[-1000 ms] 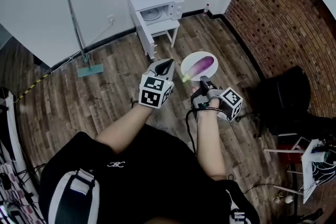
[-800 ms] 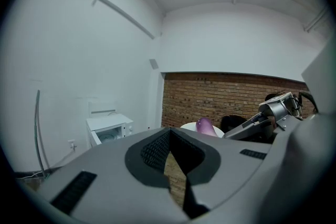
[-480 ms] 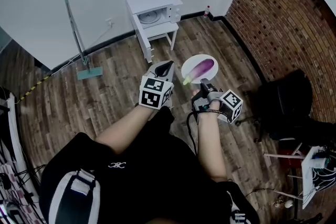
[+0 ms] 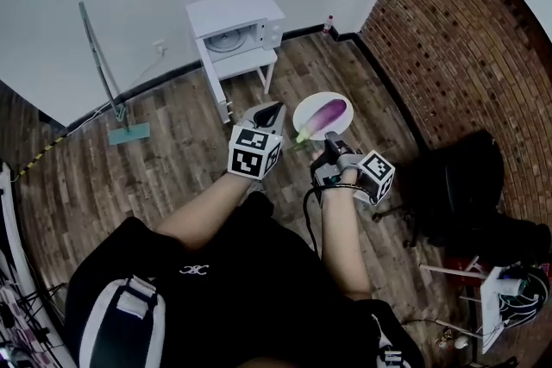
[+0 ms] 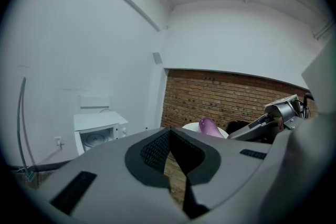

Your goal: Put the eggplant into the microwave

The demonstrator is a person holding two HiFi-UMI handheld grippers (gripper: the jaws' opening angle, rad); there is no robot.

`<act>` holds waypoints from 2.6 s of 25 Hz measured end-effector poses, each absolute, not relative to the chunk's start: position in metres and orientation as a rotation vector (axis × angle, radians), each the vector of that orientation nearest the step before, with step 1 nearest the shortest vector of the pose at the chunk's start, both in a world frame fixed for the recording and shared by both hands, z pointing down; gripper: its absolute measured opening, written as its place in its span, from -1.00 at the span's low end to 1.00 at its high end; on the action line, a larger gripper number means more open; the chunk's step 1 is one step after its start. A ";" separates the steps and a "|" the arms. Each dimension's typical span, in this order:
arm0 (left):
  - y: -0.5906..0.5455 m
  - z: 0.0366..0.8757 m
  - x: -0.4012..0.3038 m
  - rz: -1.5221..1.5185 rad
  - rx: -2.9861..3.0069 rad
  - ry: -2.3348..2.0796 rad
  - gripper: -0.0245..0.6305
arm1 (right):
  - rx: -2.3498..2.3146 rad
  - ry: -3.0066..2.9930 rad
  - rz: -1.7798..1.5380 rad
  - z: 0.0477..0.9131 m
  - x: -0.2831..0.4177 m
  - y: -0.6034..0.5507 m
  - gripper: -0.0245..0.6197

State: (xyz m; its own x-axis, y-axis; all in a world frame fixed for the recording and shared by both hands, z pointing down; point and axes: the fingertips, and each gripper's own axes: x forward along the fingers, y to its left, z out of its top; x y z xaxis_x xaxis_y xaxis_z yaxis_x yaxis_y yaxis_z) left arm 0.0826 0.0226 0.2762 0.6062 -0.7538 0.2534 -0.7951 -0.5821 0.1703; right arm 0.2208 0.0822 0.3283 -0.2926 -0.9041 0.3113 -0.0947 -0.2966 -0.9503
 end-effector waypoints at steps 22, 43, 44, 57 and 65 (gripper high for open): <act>-0.204 0.285 0.049 0.169 2.420 -1.383 -0.93 | -1.276 1.436 -1.736 0.321 0.196 -0.164 -0.85; -0.265 0.318 -0.059 0.000 2.122 -1.717 -0.93 | -1.104 1.701 -1.965 0.362 0.102 -0.281 -0.85; -0.271 0.319 -0.062 -0.001 2.105 -1.748 -0.93 | -1.085 1.732 -1.972 0.364 0.100 -0.292 -0.85; -0.368 0.330 -0.064 0.037 1.878 -2.038 -0.93 | -0.783 2.112 -2.154 0.400 0.083 -0.428 -0.85; -0.376 0.354 -0.064 0.021 1.659 -2.184 -0.93 | -0.552 2.342 -2.289 0.442 0.067 -0.454 -0.85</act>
State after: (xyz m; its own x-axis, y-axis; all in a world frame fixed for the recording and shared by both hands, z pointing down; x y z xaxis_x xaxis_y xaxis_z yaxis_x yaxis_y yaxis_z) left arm -0.0639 -0.3756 0.3537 -0.2183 -0.9226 0.3180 -0.9285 0.2967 0.2233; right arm 0.0672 -0.4543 0.4420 -0.9291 -0.1090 0.3534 -0.3558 0.0027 -0.9346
